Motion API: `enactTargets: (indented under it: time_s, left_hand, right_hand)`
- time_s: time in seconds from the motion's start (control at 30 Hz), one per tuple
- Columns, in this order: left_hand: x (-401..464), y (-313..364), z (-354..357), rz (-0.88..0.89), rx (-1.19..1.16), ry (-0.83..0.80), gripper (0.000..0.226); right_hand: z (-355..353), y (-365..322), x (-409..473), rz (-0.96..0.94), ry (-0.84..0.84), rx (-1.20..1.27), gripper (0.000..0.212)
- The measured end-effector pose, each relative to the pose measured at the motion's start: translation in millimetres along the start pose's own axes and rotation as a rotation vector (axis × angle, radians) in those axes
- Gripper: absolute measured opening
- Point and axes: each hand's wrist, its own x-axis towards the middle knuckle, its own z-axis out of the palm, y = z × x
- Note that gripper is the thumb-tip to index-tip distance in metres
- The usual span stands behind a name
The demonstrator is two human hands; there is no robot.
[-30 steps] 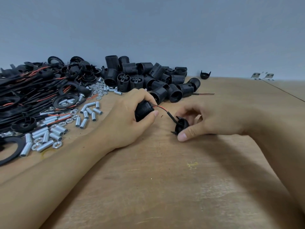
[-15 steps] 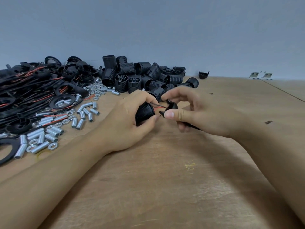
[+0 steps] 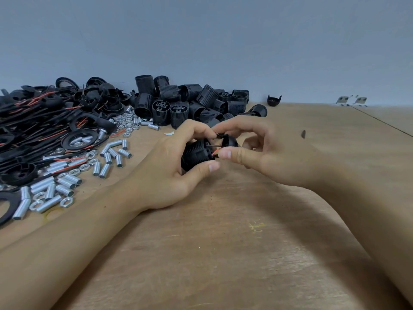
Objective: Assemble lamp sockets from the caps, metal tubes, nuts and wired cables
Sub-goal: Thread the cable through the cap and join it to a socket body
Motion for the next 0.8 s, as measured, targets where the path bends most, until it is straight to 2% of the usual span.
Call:
enactTargets:
  time_s: [0.07, 0.17, 0.37, 0.57, 0.7, 0.8]
  left_hand:
    - [-1.0, 2.7, 1.1, -0.029, -0.083, -0.006, 0.037]
    - [-0.4, 2.6, 2.7, 0.007, -0.050, 0.045, 0.034]
    - [1.7, 3.2, 3.2, 0.008, -0.008, 0.111, 0.009]
    - [2.9, -1.1, 3.8, 0.022, 0.054, 0.127, 0.009]
    - [2.0, -2.5, 4.2, -0.016, 0.078, 0.144, 0.008]
    - [1.7, -2.0, 4.2, -0.033, 0.086, 0.156, 0.008]
  right_hand:
    - [3.5, -3.4, -0.5, -0.034, 0.050, 0.012, 0.019]
    - [7.5, -5.5, -0.7, -0.058, 0.107, 0.033, 0.002]
    - [18.4, -7.1, 0.5, -0.078, 0.168, 0.052, 0.009]
    - [21.6, -8.1, -1.4, -0.032, 0.178, 0.112, 0.013]
    - [19.6, -9.6, -1.7, 0.033, 0.100, 0.224, 0.014]
    - [16.5, -8.2, -0.8, 0.058, 0.054, 0.138, 0.018]
